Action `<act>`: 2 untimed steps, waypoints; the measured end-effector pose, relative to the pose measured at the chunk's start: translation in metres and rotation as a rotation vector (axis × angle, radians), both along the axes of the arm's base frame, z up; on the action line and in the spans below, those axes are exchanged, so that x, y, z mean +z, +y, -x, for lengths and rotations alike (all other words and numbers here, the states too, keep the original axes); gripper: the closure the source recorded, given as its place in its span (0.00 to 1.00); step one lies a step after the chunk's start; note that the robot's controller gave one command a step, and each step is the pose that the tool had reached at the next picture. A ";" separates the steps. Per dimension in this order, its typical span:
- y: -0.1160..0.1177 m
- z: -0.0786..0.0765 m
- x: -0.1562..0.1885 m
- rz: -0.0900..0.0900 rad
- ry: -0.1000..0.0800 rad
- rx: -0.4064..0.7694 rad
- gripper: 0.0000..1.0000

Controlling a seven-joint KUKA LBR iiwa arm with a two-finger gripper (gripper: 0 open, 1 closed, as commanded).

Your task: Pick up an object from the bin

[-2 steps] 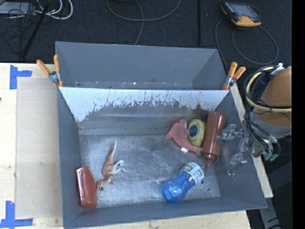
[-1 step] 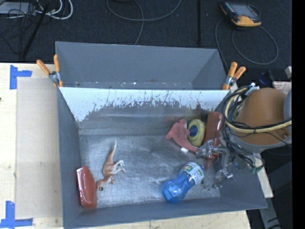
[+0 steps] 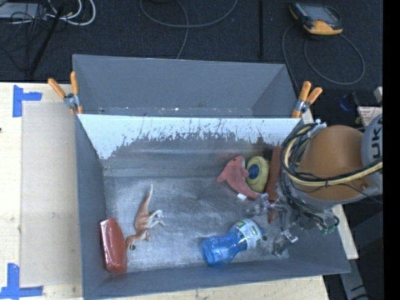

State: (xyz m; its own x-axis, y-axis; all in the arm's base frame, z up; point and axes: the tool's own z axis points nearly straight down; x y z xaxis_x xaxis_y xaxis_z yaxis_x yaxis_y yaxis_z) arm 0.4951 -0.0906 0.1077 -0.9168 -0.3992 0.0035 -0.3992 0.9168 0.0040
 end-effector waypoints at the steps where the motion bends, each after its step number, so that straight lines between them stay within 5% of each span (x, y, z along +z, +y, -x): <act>1: 0.033 0.019 0.004 0.001 -0.002 0.084 0.00; 2: 0.050 0.016 -0.027 0.004 -0.021 0.200 0.00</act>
Offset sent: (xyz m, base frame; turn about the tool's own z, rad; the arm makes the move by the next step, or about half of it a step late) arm -0.0217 0.0538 -0.0377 -0.2140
